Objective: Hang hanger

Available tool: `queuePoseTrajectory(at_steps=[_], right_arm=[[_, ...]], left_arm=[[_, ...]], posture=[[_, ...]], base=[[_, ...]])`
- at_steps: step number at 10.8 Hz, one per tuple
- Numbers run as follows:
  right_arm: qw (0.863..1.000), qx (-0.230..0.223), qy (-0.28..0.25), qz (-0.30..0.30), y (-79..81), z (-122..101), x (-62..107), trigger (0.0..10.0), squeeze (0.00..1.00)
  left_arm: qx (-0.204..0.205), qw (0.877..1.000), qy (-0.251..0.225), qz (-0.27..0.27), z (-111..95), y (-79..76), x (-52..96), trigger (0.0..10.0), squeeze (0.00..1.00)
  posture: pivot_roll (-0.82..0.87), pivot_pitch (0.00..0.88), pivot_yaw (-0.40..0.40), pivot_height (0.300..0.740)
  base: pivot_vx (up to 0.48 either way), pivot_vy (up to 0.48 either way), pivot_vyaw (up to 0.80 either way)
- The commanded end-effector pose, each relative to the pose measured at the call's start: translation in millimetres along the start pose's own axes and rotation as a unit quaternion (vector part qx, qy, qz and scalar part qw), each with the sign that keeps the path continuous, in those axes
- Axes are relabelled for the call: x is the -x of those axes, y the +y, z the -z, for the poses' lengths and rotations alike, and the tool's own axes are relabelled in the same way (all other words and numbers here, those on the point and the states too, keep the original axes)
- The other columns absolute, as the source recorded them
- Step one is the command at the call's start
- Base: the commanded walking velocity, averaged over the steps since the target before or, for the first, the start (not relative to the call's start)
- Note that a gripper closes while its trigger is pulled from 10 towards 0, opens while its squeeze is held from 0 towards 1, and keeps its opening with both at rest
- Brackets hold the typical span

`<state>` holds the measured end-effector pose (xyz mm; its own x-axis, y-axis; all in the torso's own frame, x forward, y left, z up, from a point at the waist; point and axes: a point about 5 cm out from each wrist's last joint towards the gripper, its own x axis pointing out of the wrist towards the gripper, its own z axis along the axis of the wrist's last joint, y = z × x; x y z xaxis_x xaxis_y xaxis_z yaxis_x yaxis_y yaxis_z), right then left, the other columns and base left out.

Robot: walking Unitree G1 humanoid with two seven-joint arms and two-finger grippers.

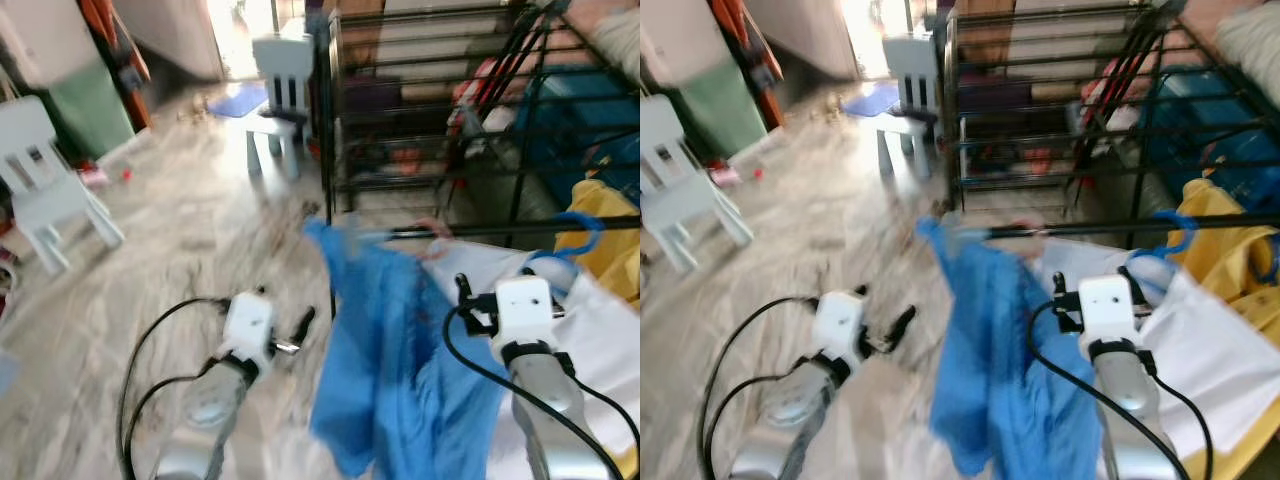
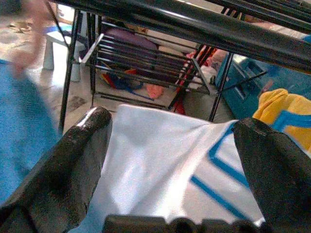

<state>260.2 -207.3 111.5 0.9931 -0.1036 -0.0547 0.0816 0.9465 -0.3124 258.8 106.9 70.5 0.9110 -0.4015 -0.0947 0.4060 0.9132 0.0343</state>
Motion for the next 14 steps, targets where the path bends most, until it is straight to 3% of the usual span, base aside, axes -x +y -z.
queuePoseTrajectory(at_steps=[1, 3, 4, 6, 8, 10, 11, 14], right_arm=[[1.0, 0.006, -0.003, 0.006, -3.7, -2.7, -0.2, 10.0, 0.0], [1.0, 0.009, -0.008, 0.006, -6.9, -4.0, 0.9, 10.0, 0.0], [0.999, 0.031, -0.013, 0.029, -15.7, -5.1, 1.7, 10.0, 0.0], [0.991, 0.103, 0.005, 0.082, -41.4, 0.3, -0.2, 10.0, 0.0], [0.987, 0.139, 0.035, 0.077, -69.5, 4.5, -5.0, 10.0, 0.0], [0.984, 0.139, 0.078, 0.083, -95.6, 13.5, -6.1, 10.0, 0.0], [0.985, 0.112, 0.115, 0.059, -103.1, 23.6, -9.6, 10.0, 0.0], [0.982, 0.078, 0.17, -0.028, -101.3, 36.5, -13.6, 10.0, 0.0]], left_arm=[[-0.002, 1.0, -0.001, 0.009, -1.5, -5.1, -2.3, 10.0, 0.0], [0.002, 1.0, -0.001, 0.01, -1.9, -3.8, -3.6, 10.0, 0.0], [0.006, 1.0, 0.003, 0.01, -0.6, -3.4, -3.2, 10.0, 0.0], [0.014, 1.0, 0.009, 0.012, 1.4, -4.5, -2.4, 10.0, 0.0], [0.024, 0.999, 0.019, 0.015, 3.3, -3.3, -1.3, 10.0, 0.0], [0.029, 0.999, 0.028, 0.025, 4.9, -2.5, -0.5, 10.0, 0.0], [0.03, 0.999, 0.031, 0.027, 5.5, -2.4, -1.2, 10.0, 0.0], [0.029, 0.998, 0.037, 0.029, 5.4, -0.9, -1.2, 10.0, 0.0]], posture=[[-0.17, 0.0, 0.079, 0.74], [-0.18, 0.0, 0.083, 0.74], [-0.18, 0.001, 0.084, 0.74], [-0.18, 0.008, 0.084, 0.74], [-0.17, 0.022, 0.087, 0.74], [-0.18, 0.032, 0.092, 0.74], [-0.17, 0.037, 0.097, 0.74], [-0.16, 0.037, 0.093, 0.74]], base=[[0.0, 0.0, 0.0], [0.0, 0.0, 0.0], [0.0, 0.0, 0.0], [0.0, 0.0, 0.0], [0.0, 0.0, 0.0], [0.0, 0.0, 0.0], [0.0, 0.0, 0.0], [0.0, 0.0, 0.0]])
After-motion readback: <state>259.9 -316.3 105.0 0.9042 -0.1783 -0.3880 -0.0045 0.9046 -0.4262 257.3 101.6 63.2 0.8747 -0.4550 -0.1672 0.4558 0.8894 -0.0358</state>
